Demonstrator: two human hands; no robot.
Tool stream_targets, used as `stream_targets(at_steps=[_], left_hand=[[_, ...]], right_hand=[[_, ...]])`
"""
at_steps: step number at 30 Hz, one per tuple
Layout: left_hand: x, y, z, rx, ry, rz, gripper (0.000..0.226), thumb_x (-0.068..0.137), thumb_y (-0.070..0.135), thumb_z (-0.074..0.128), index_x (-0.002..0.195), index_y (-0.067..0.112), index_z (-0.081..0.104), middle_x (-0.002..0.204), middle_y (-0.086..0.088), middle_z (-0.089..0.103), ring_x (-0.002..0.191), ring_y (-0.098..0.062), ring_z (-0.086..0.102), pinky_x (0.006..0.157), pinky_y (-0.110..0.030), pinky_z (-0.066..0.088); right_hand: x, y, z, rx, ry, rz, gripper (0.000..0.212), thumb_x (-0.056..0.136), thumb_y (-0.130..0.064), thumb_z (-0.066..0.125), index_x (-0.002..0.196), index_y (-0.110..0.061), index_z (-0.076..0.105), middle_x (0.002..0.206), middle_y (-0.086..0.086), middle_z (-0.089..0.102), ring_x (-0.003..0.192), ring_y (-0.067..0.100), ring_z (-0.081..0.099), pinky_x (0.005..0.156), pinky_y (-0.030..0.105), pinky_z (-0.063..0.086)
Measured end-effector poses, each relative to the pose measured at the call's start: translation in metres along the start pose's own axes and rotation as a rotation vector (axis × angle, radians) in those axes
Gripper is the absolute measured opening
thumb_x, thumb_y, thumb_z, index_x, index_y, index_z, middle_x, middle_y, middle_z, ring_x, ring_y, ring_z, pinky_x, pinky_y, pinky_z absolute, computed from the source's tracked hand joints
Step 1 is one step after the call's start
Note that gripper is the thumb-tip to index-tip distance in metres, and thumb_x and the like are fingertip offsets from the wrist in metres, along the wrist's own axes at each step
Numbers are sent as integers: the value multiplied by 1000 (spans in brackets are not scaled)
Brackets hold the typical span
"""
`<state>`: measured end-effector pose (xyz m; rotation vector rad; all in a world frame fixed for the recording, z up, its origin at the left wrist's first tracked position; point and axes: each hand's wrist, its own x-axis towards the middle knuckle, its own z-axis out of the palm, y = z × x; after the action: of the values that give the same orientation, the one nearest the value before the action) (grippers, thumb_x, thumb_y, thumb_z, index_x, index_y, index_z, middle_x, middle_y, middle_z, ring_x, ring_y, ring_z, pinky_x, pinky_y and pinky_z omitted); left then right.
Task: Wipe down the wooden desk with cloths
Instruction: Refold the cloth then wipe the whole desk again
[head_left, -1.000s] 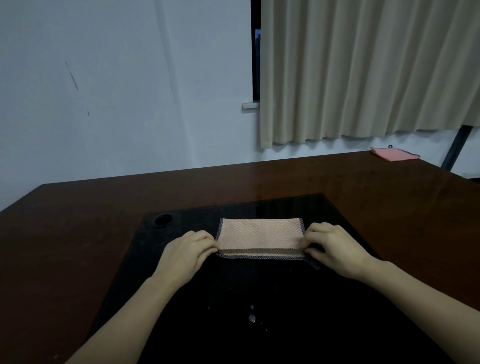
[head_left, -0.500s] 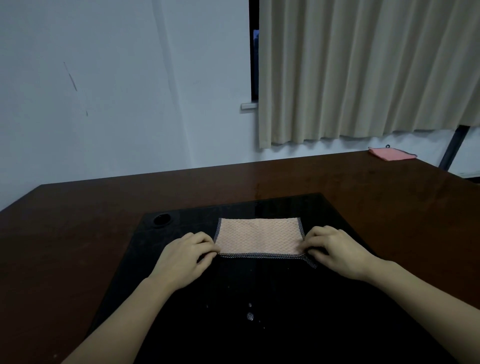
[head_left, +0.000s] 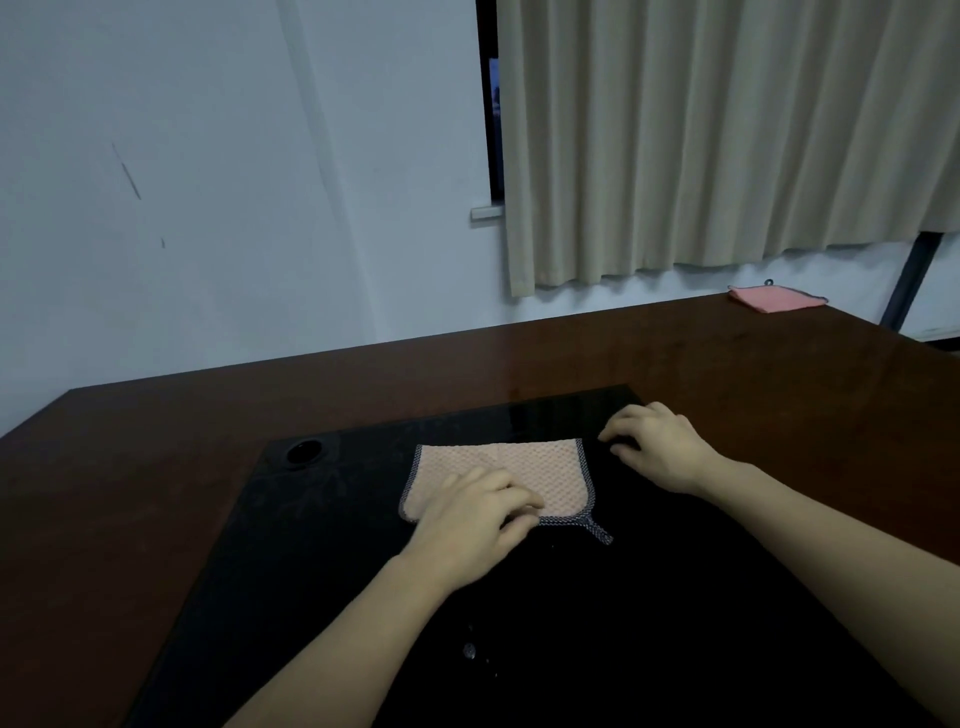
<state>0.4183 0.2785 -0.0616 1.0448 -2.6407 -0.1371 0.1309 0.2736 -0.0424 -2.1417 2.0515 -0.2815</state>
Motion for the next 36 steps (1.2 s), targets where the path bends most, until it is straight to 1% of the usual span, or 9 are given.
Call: stream_targets(at_steps=[6,9,14,17,21,24,27,30,36], left_hand=[[31,53,15,17,3,-92,34,99,57,51,124,36,63,120,14,60,117,-13,50,96,-36,38],[38,66,21,24,-6,-180,32,97,56,54,118,33,61,118,12,59,114,-15,51,95,-37,39],[38,78,26,5,56,-309,30,96,55,57,112,30,58,114,11,59,111,-13,51,94,-34,36],[40,85,28,39,67,-335,28,98,49,55,113,26,60,116,7,61,110,-16,53,94,-34,37],[46,92,25,128,35,-345,24,100,32,53,118,19,62,120,-1,64,112,-23,57,94,-36,39],[49,95,18,153,-24,-350,23,99,23,55,116,11,63,116,-9,66,106,-29,62,82,-36,40],[48,92,10,104,-24,-391,20,100,22,53,111,10,65,107,-11,70,96,-32,65,72,-36,43],[43,81,-2,-27,14,-479,19,99,25,54,105,15,69,98,-5,72,92,-27,67,74,-35,51],[22,51,-28,-230,99,-680,17,92,22,58,86,20,74,79,5,75,79,-13,70,77,-39,60]], right_hand=[[34,6,-1,100,-24,-5,25,105,-40,50,120,-39,69,123,-8,51,129,23,39,105,48,34],[44,9,2,143,-42,-39,24,104,-40,52,114,-38,73,114,-15,51,128,21,40,103,49,33],[55,15,12,233,-36,-70,14,97,-47,62,85,-53,68,111,-20,56,128,16,38,100,46,25],[55,15,14,238,-37,-90,18,94,-46,67,79,-57,65,110,-21,56,124,11,33,101,45,20],[56,15,15,201,2,-107,20,91,-43,71,74,-51,65,107,-24,56,117,8,30,99,43,19],[57,13,15,192,25,-125,24,93,-39,69,71,-45,62,106,-23,59,116,8,31,96,41,20],[57,8,11,318,33,-185,25,94,-25,67,74,-39,64,97,-19,66,107,9,47,98,39,35],[59,0,2,504,12,-210,21,93,-10,67,77,-25,67,82,-10,70,80,4,63,84,28,50],[72,-33,-15,584,-100,-158,14,97,-8,61,84,-11,64,73,-1,73,63,6,67,54,14,44]])
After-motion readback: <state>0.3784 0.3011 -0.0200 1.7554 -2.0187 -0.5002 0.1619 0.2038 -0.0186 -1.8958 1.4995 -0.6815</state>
